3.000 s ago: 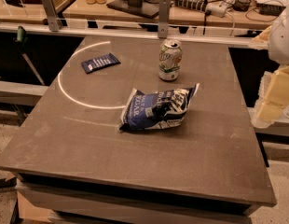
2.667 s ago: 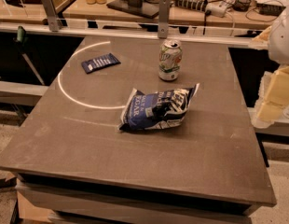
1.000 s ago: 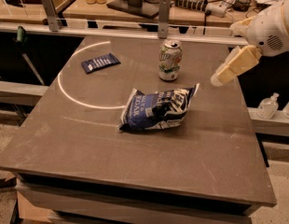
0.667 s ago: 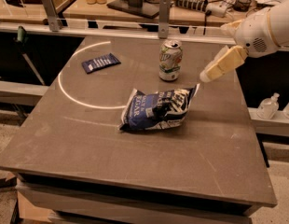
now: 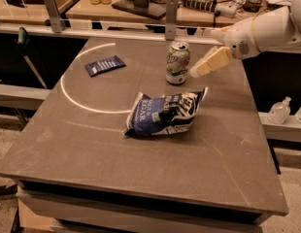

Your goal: Move 7up can near rxbar blueberry

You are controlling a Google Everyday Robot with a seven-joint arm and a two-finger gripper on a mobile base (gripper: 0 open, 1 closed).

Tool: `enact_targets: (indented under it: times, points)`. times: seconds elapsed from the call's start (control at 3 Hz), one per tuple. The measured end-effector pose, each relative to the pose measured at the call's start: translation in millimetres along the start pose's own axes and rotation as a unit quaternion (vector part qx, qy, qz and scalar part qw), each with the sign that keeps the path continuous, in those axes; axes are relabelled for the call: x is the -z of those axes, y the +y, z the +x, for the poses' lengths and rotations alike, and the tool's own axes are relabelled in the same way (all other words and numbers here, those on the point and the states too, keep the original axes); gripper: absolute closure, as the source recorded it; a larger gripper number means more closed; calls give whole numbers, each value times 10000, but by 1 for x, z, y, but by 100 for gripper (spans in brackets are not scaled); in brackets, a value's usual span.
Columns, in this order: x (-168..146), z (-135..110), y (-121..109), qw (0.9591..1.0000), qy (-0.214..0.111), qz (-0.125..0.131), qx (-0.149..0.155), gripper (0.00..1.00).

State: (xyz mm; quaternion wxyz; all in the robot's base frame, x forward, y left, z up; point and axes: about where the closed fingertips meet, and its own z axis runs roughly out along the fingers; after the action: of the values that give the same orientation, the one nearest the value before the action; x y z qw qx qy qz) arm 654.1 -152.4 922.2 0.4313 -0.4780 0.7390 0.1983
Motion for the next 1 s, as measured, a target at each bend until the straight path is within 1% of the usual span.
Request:
enact_targets:
  times: [0.33, 0.67, 1.0]
  points:
    - [-27, 1, -7, 9994, -151, -248, -170, 0]
    - [-55, 1, -8, 9980, -267, -531, -232, 18]
    - [-76, 0, -4, 9960, -269, -815, -243, 41]
